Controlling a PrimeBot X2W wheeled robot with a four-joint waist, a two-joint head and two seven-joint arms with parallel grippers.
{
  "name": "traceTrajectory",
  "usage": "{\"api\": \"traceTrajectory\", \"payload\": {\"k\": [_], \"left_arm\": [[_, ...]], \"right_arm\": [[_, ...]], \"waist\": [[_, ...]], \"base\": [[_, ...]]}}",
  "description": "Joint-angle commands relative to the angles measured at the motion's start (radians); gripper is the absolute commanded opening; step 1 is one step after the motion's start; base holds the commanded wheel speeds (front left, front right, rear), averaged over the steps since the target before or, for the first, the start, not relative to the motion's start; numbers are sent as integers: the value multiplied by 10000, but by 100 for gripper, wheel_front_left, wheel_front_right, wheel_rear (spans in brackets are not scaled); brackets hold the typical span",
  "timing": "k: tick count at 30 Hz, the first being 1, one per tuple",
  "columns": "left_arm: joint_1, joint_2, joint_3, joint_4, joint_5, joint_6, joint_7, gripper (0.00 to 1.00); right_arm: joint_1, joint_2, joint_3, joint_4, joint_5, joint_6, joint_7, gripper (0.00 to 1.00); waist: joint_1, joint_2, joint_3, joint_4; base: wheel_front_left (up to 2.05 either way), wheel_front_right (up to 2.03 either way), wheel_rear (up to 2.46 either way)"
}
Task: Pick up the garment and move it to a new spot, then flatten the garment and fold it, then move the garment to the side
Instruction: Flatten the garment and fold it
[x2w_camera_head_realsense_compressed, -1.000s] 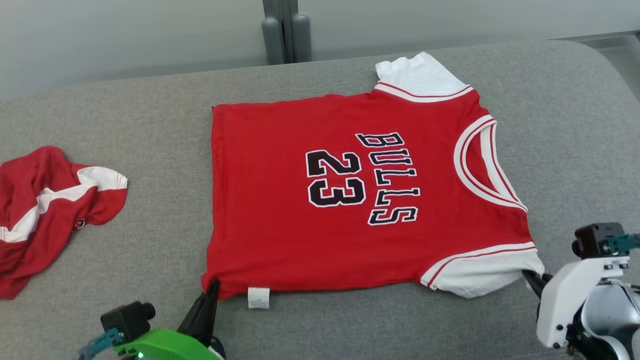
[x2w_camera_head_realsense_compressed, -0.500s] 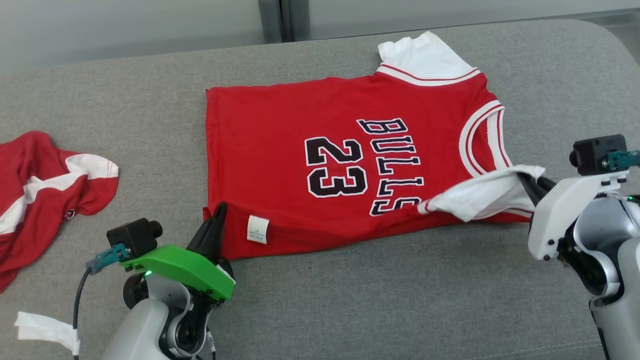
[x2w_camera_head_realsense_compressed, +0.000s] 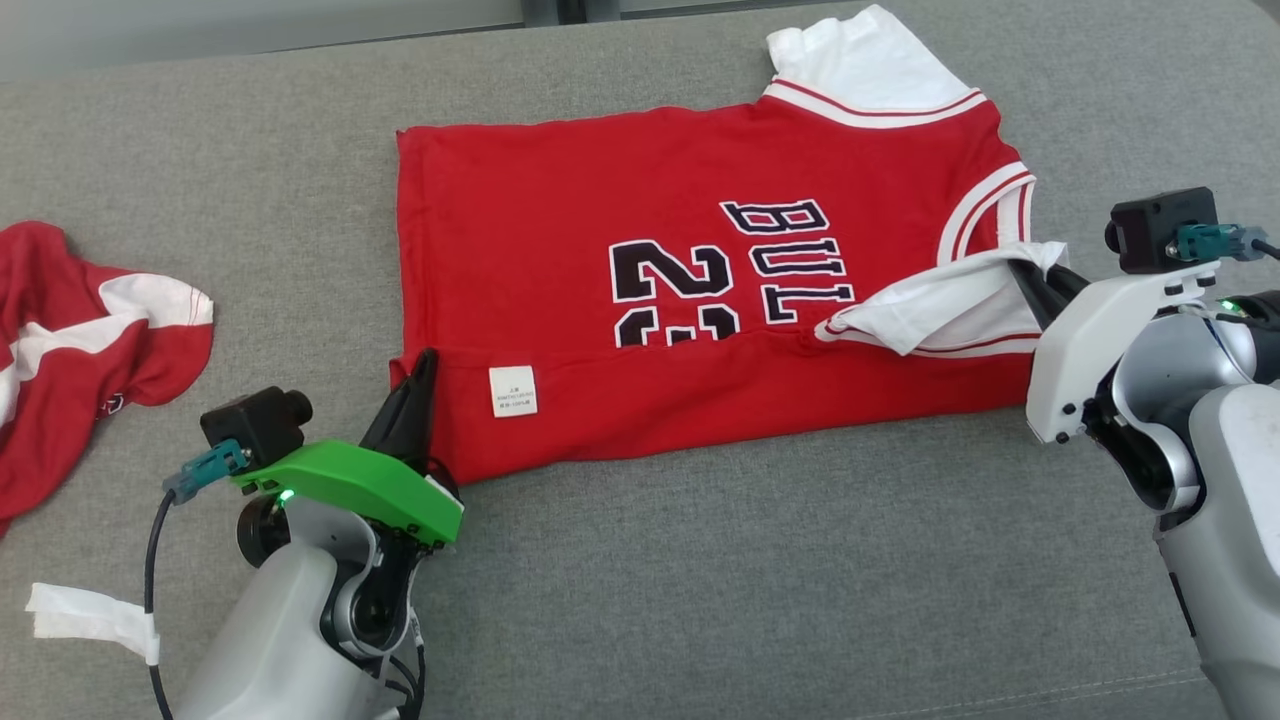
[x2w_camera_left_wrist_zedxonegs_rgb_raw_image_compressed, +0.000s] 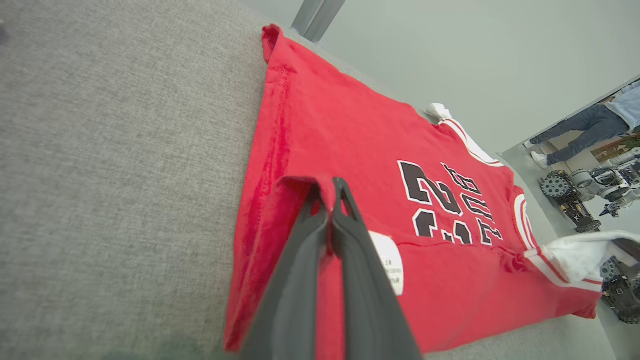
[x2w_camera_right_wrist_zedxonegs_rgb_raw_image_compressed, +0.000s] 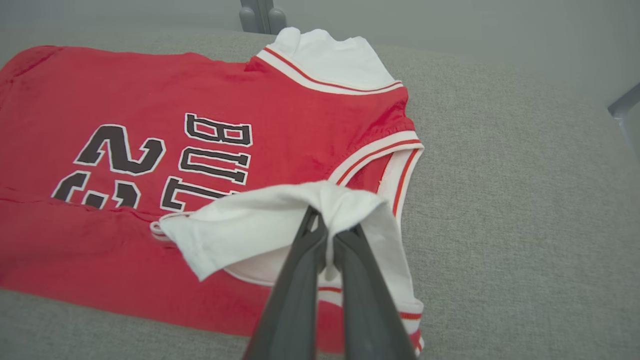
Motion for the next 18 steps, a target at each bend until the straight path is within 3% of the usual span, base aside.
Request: {"api": "traceTrajectory", "payload": {"k": [1,14,15,16,17,18], "left_arm": [[-209,29,23,73,51,-59,-133,0],[-681,-179,102,887,33,-123,-643,0],[-713,-174,92,945,76,-119,-689,3],[-748,-190,101,1020,98,-106,-723,43],[-763,-209,98,1085,98,-100,-756,100],[-799,-204,82,1166,174,-51,-809,100]], "right_arm": [[-165,-76,34,113,69,-11,-112,0],[-881,-29,385,1258,-101,-11,-978,0],[-913,5,418,1365,-77,-11,-1018,26],[-948,39,459,1487,-61,-11,-1071,100],[-998,40,539,1526,-57,-9,-1162,100],[-1041,50,594,1598,2,-11,-1278,100]], "waist": [[0,0,72,33],[0,0,151,35],[0,0,148,32],[0,0,137,26],[0,0,124,24],[0,0,98,22]], "base": [[0,0,0],[0,0,0],[0,0,0],[0,0,0],[0,0,0],[0,0,0]]}}
